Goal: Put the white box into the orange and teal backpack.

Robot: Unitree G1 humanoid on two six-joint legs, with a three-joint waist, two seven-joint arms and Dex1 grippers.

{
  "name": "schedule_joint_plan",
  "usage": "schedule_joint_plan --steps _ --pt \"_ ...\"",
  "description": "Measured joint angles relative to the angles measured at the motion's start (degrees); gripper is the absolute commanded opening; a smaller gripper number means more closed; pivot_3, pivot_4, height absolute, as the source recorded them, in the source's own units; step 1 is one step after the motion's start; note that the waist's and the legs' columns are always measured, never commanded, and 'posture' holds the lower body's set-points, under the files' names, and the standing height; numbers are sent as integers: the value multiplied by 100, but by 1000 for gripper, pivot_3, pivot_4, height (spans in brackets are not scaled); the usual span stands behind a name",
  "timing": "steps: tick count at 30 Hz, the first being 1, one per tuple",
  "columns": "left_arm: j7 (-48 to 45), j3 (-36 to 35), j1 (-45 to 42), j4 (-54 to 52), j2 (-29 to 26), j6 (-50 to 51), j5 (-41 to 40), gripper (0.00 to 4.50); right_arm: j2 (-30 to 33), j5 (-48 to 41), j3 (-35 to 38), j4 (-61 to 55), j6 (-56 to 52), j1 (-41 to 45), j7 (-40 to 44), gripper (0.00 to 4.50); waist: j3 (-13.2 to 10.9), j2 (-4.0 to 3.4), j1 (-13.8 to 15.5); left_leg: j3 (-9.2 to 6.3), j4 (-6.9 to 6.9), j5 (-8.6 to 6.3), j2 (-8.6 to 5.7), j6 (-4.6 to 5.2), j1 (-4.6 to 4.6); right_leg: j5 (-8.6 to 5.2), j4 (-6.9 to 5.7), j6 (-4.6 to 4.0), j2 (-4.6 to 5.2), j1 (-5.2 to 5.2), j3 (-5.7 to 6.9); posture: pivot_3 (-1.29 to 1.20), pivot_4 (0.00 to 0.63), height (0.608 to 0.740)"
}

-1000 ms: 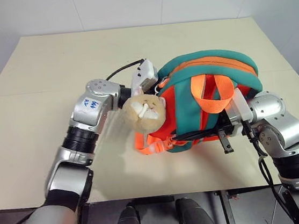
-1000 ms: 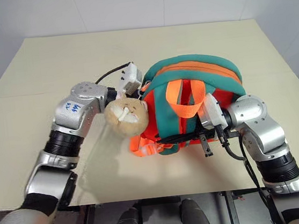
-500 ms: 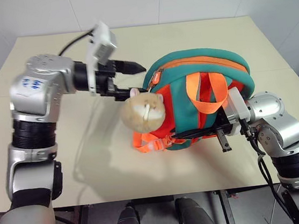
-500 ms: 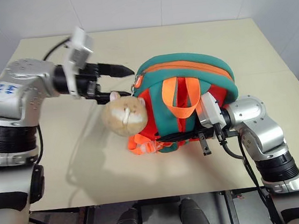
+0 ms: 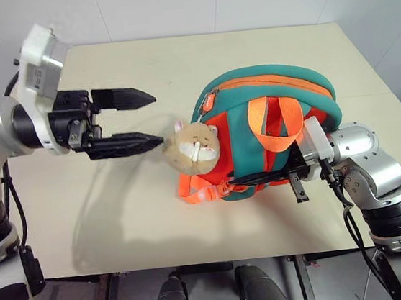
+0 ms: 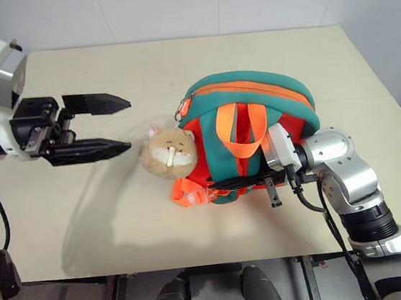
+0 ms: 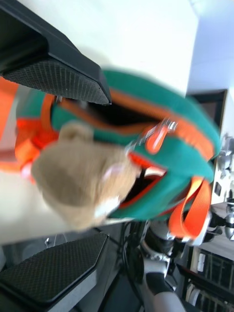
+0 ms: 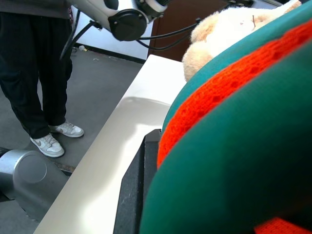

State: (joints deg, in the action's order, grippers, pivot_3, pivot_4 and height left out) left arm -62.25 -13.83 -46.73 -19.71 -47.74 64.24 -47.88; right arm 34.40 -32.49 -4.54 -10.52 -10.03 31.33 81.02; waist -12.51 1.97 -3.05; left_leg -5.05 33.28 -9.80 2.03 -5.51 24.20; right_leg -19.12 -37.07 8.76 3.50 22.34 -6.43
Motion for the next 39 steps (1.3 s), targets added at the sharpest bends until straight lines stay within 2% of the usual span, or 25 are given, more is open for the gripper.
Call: schedule_joint_plan --steps 4,10,13,20,22,27,33,36,39 --pt "492 -17 48 -254 82 214 -296 4468 -13 2 -4 83 5 18 28 0 0 0 -19 2 4 1 0 -1 -3 2 0 0 0 0 -2 0 150 740" --pt "1004 635 272 -460 219 320 -305 4468 -68 49 -10 181 19 123 56 0 0 0 -10 0 2 1 -2 -1 -3 1 -2 0 -1 1 -3 0 150 740" --pt "1202 902 183 -417 237 369 -265 3916 -80 60 -11 182 24 122 56 0 0 0 -11 1 0 1 -2 -1 -2 1 3 0 -1 0 -3 0 150 740" --pt "1225 1247 -87 -193 208 318 -165 1884 -94 68 -11 160 26 102 29 0 0 0 -14 1 -2 1 -2 -2 -3 1 3 0 -1 1 -3 0 150 740" --pt "1163 1261 -178 -159 142 309 -146 1581 -94 68 -12 151 26 71 1 0 0 0 -15 1 -2 1 -2 -1 -2 1 5 0 -1 1 -3 0 150 740" --pt "970 1071 -514 206 39 305 -318 1536 -109 0 16 81 -6 -36 -145 0 0 0 -15 2 -4 1 -2 -1 0 1 8 -1 -1 2 -3 0 150 740" --pt "352 942 -823 850 -645 102 -249 1536 -151 -214 118 46 -132 -95 -425 0 0 0 -27 3 -14 1 -1 -2 -1 -1 7 -3 -1 9 -3 0 150 740" --pt "-427 1191 -863 1373 -1287 -264 61 1536 -164 -334 245 -56 -164 -244 -542 0 0 0 -35 6 -26 1 -1 -2 -2 -6 9 -8 -1 12 -3 0 150 740" --pt "-1142 1590 -921 1940 -1492 -688 460 1535 -181 -437 290 -109 -229 -319 -629 0 0 0 -17 6 -26 0 -1 -3 -1 -9 9 -10 -1 13 -2 0 150 740"
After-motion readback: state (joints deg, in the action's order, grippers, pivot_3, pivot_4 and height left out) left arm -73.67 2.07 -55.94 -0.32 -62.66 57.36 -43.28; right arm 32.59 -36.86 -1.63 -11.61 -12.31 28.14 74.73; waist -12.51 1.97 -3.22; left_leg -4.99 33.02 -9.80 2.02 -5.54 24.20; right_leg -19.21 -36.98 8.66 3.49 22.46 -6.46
